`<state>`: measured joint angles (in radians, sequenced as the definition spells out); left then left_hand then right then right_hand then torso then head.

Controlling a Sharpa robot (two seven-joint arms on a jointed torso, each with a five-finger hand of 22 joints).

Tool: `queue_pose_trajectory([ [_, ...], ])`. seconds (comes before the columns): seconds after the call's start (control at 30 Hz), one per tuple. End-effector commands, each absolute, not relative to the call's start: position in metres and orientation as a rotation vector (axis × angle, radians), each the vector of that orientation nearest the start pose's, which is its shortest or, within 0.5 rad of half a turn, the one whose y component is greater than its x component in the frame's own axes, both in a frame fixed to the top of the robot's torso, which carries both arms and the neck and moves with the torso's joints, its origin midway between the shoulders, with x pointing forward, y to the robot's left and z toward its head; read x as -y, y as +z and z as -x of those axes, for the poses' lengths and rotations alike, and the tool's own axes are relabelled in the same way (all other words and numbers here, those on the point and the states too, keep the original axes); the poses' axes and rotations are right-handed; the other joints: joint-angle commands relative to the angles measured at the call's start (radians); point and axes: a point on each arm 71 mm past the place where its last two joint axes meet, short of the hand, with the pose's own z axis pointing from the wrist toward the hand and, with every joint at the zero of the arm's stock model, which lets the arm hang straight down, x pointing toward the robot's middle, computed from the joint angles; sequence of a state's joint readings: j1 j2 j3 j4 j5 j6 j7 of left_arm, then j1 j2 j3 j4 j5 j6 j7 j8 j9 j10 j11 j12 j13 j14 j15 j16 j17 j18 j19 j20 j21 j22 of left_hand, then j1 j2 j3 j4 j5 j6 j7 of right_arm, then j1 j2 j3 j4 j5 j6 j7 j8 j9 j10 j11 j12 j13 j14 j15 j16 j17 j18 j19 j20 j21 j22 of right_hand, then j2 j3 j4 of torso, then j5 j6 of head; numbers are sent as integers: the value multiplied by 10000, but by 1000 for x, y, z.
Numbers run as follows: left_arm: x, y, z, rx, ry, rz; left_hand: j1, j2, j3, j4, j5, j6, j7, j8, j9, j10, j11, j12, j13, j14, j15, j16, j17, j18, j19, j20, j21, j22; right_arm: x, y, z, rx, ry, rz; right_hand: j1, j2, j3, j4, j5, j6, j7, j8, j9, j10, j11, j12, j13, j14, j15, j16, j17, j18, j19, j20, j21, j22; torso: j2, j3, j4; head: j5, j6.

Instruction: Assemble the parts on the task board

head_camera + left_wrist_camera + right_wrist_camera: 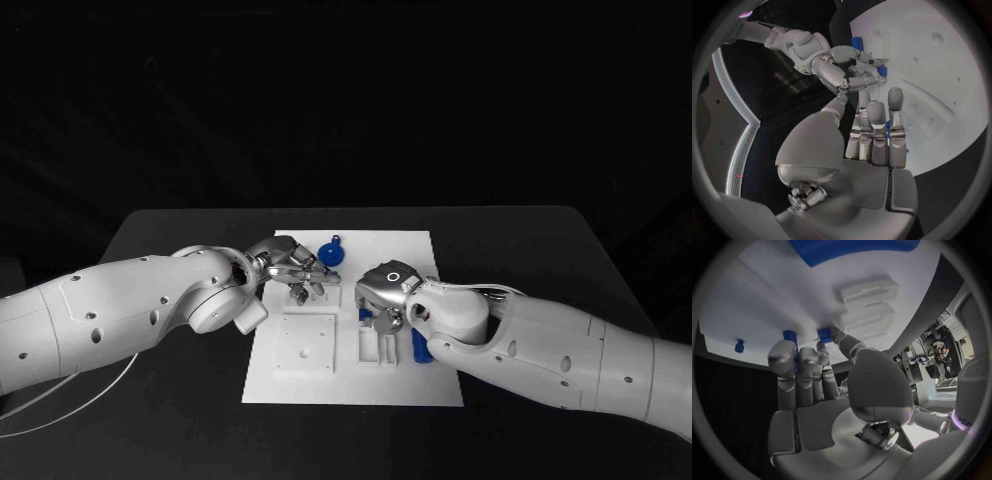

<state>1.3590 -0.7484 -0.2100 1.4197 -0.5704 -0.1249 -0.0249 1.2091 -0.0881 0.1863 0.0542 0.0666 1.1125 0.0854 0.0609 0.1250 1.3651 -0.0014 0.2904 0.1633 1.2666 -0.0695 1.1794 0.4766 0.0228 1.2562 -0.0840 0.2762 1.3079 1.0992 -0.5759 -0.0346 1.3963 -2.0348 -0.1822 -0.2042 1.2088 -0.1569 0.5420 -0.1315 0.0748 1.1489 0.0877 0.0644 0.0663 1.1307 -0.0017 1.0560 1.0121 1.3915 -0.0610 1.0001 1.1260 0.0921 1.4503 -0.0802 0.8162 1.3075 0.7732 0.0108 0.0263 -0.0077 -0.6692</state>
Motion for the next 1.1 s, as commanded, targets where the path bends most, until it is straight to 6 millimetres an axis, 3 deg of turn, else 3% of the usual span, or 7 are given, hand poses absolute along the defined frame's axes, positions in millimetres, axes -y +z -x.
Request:
queue_pose_trajectory([
  [0.03,-182,-189,-505,-20102,-10880,4862,5,102,-18,-49,-7,-64,-8,50,-9,-26,7,51,12,0,42,-38,2,161,57,-25,-34,170,94,-241,-472,-15794,4334,6847,-98,-247,-232,45,10,-131,22,-28,-45,-96,16,-69,-53,-45,25,-39,-20,59,4,49,-44,902,-3,11,-15,7,-1],
  [0.37,-183,-189,-505,-20098,-10862,4867,2,100,-21,-53,-6,-87,-2,50,-12,-30,10,52,11,1,44,-36,2,164,61,-23,-36,171,95,-239,-470,-15778,4590,6593,-105,-315,-415,159,248,-168,24,-27,-44,-107,12,-46,-120,-37,19,-18,-24,57,47,43,-81,913,-1,14,-3,32,-12],
  [0.73,-184,-189,-506,-20086,-10841,4878,2,100,-21,-53,-6,-87,-2,50,-12,-30,10,52,11,1,44,-36,2,164,61,-23,-36,171,100,-238,-467,-15830,4631,6370,-339,-415,-638,279,856,-117,-6,-26,-44,-52,-6,18,-123,2,2,44,7,37,100,25,-2,939,-8,2,-18,47,-23],
  [1.1,-184,-189,-506,-20092,-10832,4880,2,100,-21,-53,-6,-87,-2,50,-12,-30,10,52,11,1,44,-36,2,164,61,-23,-36,171,103,-241,-471,-16111,4383,6400,-227,-440,-411,2,1159,-272,55,-30,-46,-116,17,10,-153,-22,1,61,33,28,79,16,11,942,-2,3,-11,30,-3],
])
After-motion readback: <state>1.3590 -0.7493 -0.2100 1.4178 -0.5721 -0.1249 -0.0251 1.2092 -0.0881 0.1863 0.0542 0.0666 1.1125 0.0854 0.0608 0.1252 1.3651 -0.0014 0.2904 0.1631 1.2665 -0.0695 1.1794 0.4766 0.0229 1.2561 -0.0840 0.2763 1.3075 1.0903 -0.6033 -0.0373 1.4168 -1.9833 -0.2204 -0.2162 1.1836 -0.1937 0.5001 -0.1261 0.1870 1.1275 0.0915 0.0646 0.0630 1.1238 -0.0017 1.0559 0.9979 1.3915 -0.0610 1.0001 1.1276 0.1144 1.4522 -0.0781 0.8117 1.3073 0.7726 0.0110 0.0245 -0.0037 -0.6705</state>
